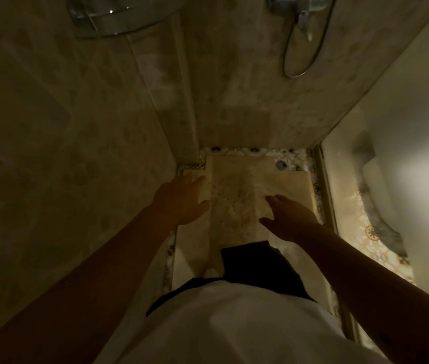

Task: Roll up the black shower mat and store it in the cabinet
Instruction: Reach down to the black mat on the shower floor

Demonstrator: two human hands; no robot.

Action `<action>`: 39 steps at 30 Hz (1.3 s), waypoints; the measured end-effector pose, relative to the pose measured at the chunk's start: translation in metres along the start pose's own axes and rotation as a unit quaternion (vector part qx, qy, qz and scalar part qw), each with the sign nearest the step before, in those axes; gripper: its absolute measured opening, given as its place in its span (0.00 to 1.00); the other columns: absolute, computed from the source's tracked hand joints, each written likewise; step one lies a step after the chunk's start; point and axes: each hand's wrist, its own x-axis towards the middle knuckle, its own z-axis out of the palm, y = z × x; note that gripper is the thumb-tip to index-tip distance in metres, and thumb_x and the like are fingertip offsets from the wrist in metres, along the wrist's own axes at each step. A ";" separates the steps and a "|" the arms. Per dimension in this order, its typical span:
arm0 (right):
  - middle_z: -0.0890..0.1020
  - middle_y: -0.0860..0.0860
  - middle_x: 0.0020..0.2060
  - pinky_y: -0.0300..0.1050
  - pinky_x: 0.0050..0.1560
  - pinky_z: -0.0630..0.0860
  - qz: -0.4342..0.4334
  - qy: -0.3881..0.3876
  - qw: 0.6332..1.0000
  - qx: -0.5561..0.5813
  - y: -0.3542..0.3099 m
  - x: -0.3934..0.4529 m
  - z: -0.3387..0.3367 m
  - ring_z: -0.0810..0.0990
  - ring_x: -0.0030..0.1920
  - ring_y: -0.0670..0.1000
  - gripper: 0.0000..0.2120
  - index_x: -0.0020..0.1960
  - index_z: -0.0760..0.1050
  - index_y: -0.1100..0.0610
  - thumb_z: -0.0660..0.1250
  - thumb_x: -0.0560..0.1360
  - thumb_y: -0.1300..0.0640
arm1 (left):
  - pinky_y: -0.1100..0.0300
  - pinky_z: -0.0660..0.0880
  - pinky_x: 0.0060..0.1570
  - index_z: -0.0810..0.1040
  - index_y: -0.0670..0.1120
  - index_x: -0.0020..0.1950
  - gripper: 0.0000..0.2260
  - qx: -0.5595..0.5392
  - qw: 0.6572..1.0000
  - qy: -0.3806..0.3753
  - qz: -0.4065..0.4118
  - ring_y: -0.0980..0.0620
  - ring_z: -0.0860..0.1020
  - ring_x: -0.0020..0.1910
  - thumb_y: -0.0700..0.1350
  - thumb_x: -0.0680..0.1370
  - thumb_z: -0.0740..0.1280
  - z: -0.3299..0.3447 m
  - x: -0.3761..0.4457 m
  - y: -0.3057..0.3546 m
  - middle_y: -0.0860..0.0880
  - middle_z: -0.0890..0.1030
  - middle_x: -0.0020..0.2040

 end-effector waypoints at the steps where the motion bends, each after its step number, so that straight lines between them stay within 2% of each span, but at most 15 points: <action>1: 0.68 0.53 0.71 0.56 0.60 0.75 0.001 -0.007 1.000 -0.005 0.001 0.007 -0.003 0.72 0.66 0.58 0.35 0.75 0.58 0.51 0.61 0.74 0.36 | 0.42 0.62 0.70 0.51 0.52 0.79 0.34 -0.003 1.000 -0.005 0.006 0.42 0.58 0.76 0.64 0.77 0.56 -0.003 0.007 -0.001 0.45 0.55 0.79; 5: 0.70 0.53 0.69 0.56 0.60 0.74 0.007 -0.012 1.000 -0.009 0.015 0.047 -0.019 0.72 0.66 0.58 0.35 0.74 0.60 0.51 0.61 0.73 0.35 | 0.44 0.64 0.69 0.52 0.52 0.79 0.32 -0.002 1.000 -0.008 0.017 0.42 0.61 0.74 0.62 0.78 0.56 -0.019 0.048 -0.003 0.45 0.57 0.79; 11: 0.66 0.53 0.73 0.55 0.60 0.74 0.021 -0.008 1.000 0.018 0.048 0.126 -0.047 0.72 0.66 0.57 0.35 0.75 0.57 0.50 0.59 0.74 0.35 | 0.45 0.66 0.67 0.55 0.51 0.78 0.30 -0.008 0.999 -0.006 0.040 0.42 0.64 0.73 0.59 0.79 0.58 -0.058 0.141 0.007 0.46 0.60 0.77; 14: 0.64 0.53 0.74 0.56 0.63 0.72 0.031 -0.013 0.999 0.027 0.075 0.171 -0.068 0.69 0.69 0.57 0.36 0.76 0.56 0.50 0.59 0.74 0.35 | 0.45 0.64 0.70 0.55 0.50 0.78 0.30 -0.001 0.999 -0.014 0.048 0.42 0.61 0.74 0.58 0.79 0.59 -0.084 0.200 0.022 0.45 0.58 0.79; 16: 0.64 0.53 0.74 0.56 0.62 0.72 0.037 -0.016 0.999 0.032 0.092 0.194 -0.087 0.69 0.68 0.58 0.35 0.76 0.56 0.51 0.59 0.74 0.35 | 0.44 0.63 0.70 0.56 0.51 0.78 0.31 0.004 0.998 -0.015 0.064 0.42 0.61 0.74 0.58 0.78 0.59 -0.103 0.234 0.035 0.45 0.60 0.78; 19: 0.67 0.53 0.72 0.54 0.57 0.76 0.053 -0.007 0.998 0.039 0.124 0.218 -0.112 0.73 0.64 0.57 0.35 0.75 0.58 0.51 0.59 0.74 0.35 | 0.44 0.65 0.68 0.58 0.52 0.77 0.30 0.011 0.996 -0.014 0.091 0.43 0.63 0.73 0.59 0.76 0.59 -0.130 0.285 0.064 0.45 0.62 0.76; 24: 0.69 0.53 0.69 0.54 0.53 0.76 0.113 0.003 0.991 0.070 0.180 0.217 -0.131 0.75 0.60 0.57 0.34 0.74 0.58 0.52 0.60 0.74 0.36 | 0.44 0.57 0.72 0.54 0.55 0.78 0.35 0.077 0.985 -0.023 0.155 0.42 0.55 0.76 0.67 0.74 0.55 -0.152 0.348 0.129 0.47 0.55 0.79; 27: 0.73 0.53 0.63 0.50 0.48 0.75 0.158 0.039 0.982 0.091 0.207 0.201 -0.131 0.77 0.55 0.56 0.32 0.72 0.61 0.52 0.61 0.74 0.37 | 0.41 0.54 0.73 0.54 0.56 0.78 0.39 0.118 0.969 -0.032 0.215 0.41 0.52 0.77 0.71 0.71 0.53 -0.159 0.378 0.181 0.46 0.54 0.79; 29: 0.74 0.53 0.61 0.49 0.46 0.74 0.203 0.061 0.971 0.112 0.222 0.184 -0.125 0.77 0.54 0.56 0.32 0.71 0.62 0.52 0.60 0.74 0.37 | 0.40 0.54 0.72 0.54 0.56 0.78 0.39 0.144 0.950 -0.039 0.275 0.41 0.51 0.77 0.71 0.70 0.53 -0.162 0.395 0.223 0.46 0.55 0.79; 31: 0.73 0.53 0.65 0.51 0.49 0.76 0.251 0.067 0.955 0.142 0.231 0.169 -0.118 0.76 0.58 0.57 0.32 0.72 0.61 0.51 0.60 0.74 0.36 | 0.42 0.56 0.71 0.56 0.54 0.77 0.37 0.175 0.921 -0.033 0.347 0.41 0.54 0.76 0.69 0.71 0.55 -0.164 0.408 0.263 0.46 0.58 0.78; 34: 0.72 0.52 0.66 0.51 0.49 0.77 0.351 0.080 0.909 0.208 0.243 0.142 -0.104 0.76 0.58 0.57 0.30 0.71 0.62 0.50 0.60 0.74 0.37 | 0.44 0.62 0.68 0.62 0.53 0.74 0.35 0.222 0.855 -0.011 0.467 0.40 0.63 0.72 0.68 0.72 0.57 -0.161 0.421 0.327 0.44 0.65 0.74; 39: 0.73 0.52 0.66 0.53 0.53 0.73 0.495 0.102 0.815 0.285 0.242 0.099 -0.072 0.75 0.59 0.58 0.30 0.71 0.62 0.51 0.61 0.74 0.38 | 0.45 0.55 0.73 0.56 0.55 0.77 0.35 0.307 0.729 -0.042 0.610 0.42 0.52 0.77 0.66 0.73 0.57 -0.144 0.426 0.429 0.46 0.56 0.79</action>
